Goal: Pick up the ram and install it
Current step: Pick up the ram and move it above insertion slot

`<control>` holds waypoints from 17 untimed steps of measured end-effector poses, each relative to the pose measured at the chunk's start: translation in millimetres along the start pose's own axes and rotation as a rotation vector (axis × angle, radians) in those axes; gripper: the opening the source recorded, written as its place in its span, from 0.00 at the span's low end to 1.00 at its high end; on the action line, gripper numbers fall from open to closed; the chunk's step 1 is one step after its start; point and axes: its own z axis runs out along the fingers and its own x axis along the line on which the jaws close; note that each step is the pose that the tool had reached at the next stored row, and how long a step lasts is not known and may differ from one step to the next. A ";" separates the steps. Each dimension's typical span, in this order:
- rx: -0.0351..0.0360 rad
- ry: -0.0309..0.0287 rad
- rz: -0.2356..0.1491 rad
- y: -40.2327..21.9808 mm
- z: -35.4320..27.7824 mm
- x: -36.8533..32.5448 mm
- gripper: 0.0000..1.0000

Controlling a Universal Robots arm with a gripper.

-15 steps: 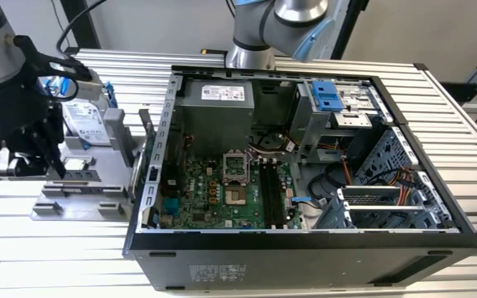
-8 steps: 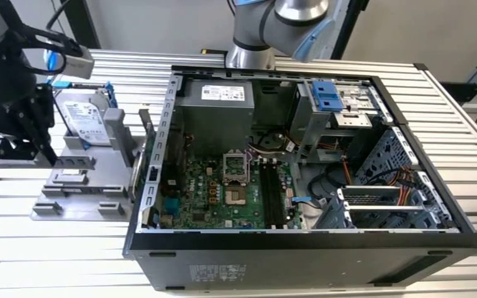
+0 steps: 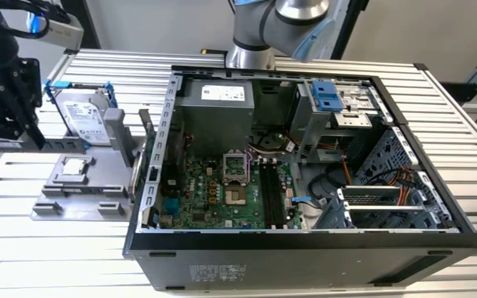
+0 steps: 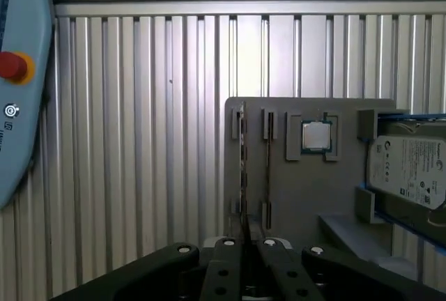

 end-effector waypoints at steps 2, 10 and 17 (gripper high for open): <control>0.0000 0.0001 0.000 0.2 -9.0 0.2 0.00; 0.0002 0.0001 0.000 0.6 -33.7 0.7 0.00; -0.0013 0.0006 0.000 -9.7 -34.0 0.5 0.00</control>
